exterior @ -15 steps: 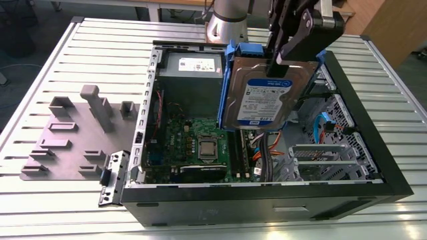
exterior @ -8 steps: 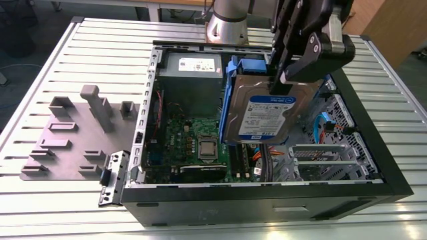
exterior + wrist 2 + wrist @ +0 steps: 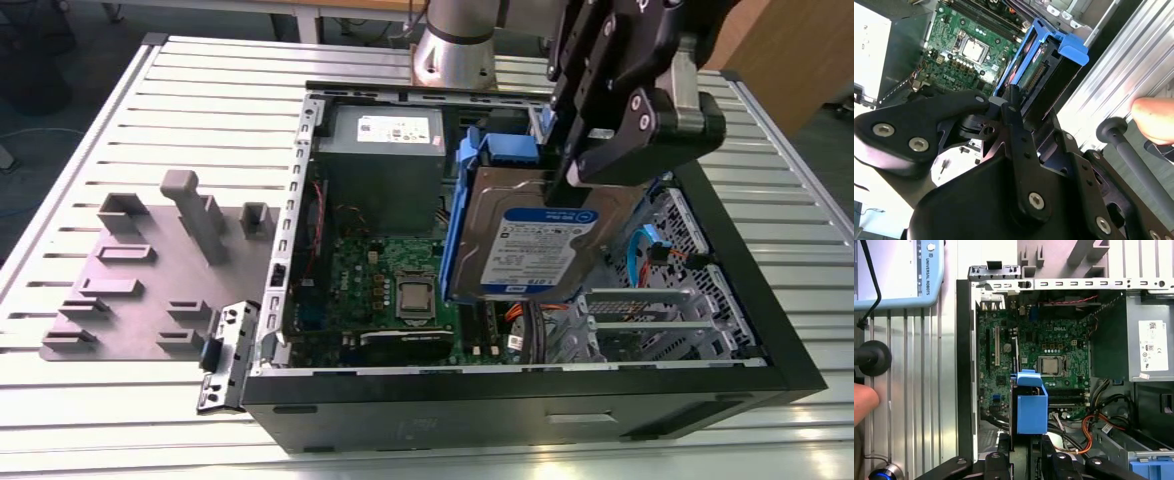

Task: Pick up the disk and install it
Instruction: 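Insert the disk into the insertion slot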

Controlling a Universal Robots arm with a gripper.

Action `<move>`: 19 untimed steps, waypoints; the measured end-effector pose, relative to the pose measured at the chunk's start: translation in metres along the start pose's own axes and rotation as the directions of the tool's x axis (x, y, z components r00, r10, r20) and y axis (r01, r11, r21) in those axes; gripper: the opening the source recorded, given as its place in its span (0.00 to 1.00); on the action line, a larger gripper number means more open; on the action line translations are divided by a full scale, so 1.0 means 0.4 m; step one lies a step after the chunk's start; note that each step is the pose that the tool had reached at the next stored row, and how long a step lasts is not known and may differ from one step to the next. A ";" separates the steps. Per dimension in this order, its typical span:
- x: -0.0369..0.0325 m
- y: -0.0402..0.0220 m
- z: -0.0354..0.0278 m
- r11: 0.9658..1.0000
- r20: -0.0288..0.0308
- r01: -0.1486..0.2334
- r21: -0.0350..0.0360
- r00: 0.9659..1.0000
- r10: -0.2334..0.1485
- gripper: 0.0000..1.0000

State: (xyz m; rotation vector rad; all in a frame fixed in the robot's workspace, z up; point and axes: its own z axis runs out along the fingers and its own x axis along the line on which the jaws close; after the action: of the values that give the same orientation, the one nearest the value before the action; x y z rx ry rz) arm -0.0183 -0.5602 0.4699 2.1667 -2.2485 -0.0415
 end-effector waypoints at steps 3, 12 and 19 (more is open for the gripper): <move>0.000 -0.017 0.000 1.000 0.000 0.000 0.000 1.000 0.000 0.35; -0.003 -0.081 -0.001 1.000 0.000 0.000 -0.001 1.000 0.000 0.35; -0.005 -0.133 -0.003 1.000 0.000 0.000 -0.001 1.000 0.000 0.35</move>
State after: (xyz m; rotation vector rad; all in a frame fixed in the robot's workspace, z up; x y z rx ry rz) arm 0.0351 -0.5602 0.4693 2.1663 -2.2479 -0.0424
